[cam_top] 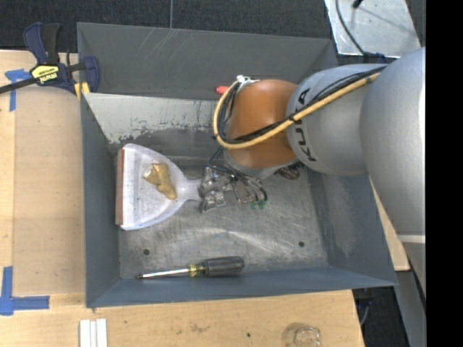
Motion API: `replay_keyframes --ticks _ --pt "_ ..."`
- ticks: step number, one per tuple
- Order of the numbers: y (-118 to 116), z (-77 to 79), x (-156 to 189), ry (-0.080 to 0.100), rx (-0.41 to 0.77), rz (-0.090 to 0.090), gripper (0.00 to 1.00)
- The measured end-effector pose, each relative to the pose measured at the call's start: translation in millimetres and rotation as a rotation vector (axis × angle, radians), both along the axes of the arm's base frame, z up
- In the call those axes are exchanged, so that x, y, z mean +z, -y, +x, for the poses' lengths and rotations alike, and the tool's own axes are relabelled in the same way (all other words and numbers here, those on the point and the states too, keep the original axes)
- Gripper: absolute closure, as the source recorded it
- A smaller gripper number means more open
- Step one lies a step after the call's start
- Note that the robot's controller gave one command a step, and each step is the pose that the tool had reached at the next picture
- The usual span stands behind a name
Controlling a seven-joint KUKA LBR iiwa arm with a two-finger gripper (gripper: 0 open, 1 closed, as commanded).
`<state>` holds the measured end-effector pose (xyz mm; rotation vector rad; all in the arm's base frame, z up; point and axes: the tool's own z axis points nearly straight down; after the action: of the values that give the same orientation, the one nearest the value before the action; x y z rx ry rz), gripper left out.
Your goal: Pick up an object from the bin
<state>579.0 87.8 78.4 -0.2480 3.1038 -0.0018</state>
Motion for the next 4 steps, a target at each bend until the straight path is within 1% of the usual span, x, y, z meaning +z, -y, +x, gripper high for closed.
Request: replay_keyframes --ticks 1,2,3,4 --pt "5 -5.9 33 -0.027 -0.013 -0.001 1.00" --pt "11 -15.4 55 -0.015 -0.001 0.000 1.00" --pt "9 -14.4 84 -0.035 0.087 -0.003 1.00" --pt "-20 30.9 52 -0.026 0.184 -0.003 0.00"
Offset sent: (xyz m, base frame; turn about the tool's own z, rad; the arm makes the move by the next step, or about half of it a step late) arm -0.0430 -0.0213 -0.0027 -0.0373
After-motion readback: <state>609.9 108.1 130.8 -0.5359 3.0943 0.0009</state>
